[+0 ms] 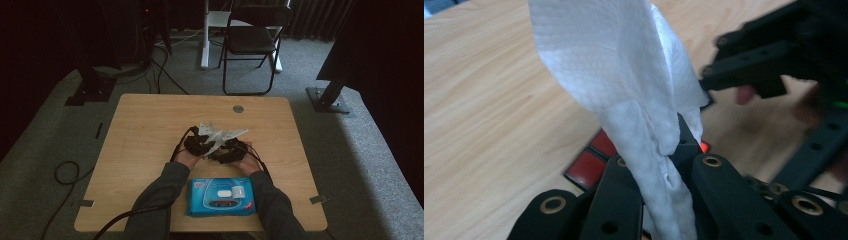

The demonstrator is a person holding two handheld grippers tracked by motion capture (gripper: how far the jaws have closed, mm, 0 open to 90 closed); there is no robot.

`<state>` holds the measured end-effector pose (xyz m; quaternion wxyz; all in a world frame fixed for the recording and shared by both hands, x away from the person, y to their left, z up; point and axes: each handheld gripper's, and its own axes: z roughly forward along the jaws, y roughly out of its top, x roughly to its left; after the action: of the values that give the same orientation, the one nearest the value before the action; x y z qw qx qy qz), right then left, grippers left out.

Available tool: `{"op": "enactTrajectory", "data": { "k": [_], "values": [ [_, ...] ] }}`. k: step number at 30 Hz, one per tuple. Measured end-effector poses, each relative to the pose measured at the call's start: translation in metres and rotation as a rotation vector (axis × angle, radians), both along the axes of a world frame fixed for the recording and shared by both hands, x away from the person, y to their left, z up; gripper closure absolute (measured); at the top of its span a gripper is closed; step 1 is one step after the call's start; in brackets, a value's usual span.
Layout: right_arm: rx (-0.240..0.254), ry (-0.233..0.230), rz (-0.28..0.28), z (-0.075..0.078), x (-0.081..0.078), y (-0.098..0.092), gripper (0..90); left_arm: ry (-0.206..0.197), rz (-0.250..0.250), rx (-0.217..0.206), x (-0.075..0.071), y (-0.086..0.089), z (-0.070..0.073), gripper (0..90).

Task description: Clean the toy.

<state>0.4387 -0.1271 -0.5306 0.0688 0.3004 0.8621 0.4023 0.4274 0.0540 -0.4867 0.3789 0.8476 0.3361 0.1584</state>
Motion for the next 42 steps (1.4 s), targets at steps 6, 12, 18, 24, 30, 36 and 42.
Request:
{"op": "enactTrajectory", "data": {
  "k": [6,12,18,24,30,36,42],
  "values": [
    [-0.001,-0.003,0.008,0.000,0.000,0.000,33.8,-0.006,0.097,-0.008,0.009,0.010,-0.001,87.1],
    [-0.009,-0.013,0.022,0.001,-0.002,0.000,37.5,-0.004,0.110,-0.015,0.012,0.007,-0.001,87.2],
    [-0.013,-0.019,0.019,0.001,-0.002,0.001,37.4,0.008,0.022,-0.021,0.008,-0.006,-0.001,87.2],
    [-0.013,-0.017,0.019,0.001,-0.003,0.000,38.6,0.025,-0.022,-0.045,0.007,-0.009,-0.002,87.2],
    [-0.021,-0.028,-0.008,0.000,0.002,0.000,21.8,0.041,-0.022,-0.056,0.008,-0.007,-0.002,87.2],
    [0.004,-0.022,0.011,0.003,0.007,0.002,14.6,0.061,-0.024,-0.076,0.009,-0.006,-0.002,87.2],
    [-0.008,-0.037,0.039,0.001,0.008,0.007,25.0,0.065,-0.024,-0.078,0.008,-0.004,-0.002,87.2]
  ]
}}
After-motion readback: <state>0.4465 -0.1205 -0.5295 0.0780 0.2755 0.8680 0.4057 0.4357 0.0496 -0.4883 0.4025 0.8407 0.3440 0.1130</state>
